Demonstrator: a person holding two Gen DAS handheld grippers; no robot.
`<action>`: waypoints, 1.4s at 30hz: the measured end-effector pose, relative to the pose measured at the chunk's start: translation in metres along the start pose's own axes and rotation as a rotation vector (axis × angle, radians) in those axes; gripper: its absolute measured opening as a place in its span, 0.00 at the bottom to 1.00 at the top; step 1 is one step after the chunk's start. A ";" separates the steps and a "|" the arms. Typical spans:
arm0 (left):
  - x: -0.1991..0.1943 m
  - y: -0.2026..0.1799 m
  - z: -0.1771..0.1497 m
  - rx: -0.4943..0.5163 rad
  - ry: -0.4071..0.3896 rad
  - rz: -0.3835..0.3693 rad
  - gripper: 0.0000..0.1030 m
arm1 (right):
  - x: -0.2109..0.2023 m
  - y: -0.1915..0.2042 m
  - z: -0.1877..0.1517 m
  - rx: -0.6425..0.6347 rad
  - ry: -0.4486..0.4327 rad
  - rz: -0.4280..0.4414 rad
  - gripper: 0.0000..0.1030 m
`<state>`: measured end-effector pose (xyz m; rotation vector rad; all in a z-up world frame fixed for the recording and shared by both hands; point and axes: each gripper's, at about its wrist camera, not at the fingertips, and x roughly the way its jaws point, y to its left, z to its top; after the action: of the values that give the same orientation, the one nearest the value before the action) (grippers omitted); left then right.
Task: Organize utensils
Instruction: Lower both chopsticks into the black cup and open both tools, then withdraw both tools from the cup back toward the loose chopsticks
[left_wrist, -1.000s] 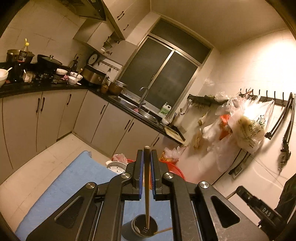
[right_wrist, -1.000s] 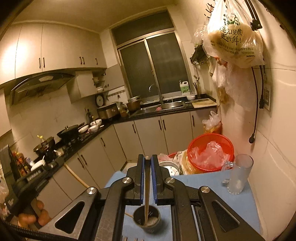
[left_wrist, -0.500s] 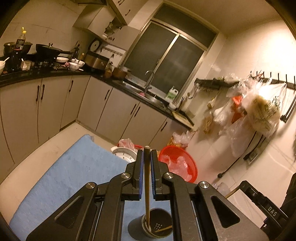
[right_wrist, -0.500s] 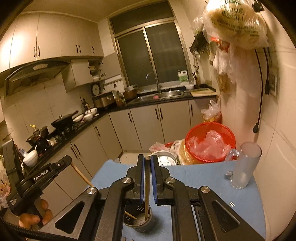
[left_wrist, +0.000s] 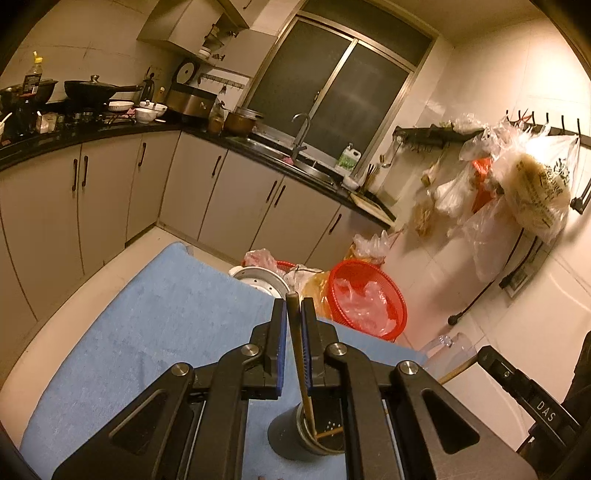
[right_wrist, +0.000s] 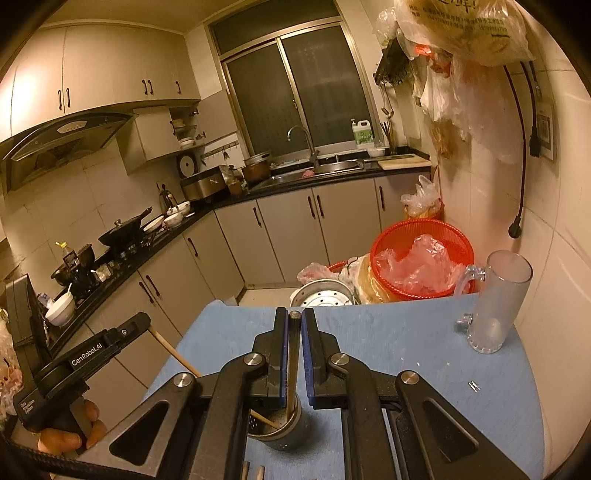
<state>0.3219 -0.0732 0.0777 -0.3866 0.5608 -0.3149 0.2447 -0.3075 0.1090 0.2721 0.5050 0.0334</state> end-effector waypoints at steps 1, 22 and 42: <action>0.001 0.000 -0.001 0.007 0.007 0.003 0.07 | 0.001 0.000 -0.001 0.000 0.005 -0.003 0.07; -0.039 -0.014 -0.019 0.188 -0.045 0.150 0.52 | -0.041 -0.003 -0.017 -0.005 -0.027 -0.044 0.48; -0.114 0.007 -0.070 0.340 -0.069 0.243 0.92 | -0.093 -0.026 -0.084 0.028 0.015 -0.097 0.82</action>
<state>0.1919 -0.0412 0.0719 0.0001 0.4701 -0.1576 0.1221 -0.3204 0.0753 0.2749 0.5335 -0.0656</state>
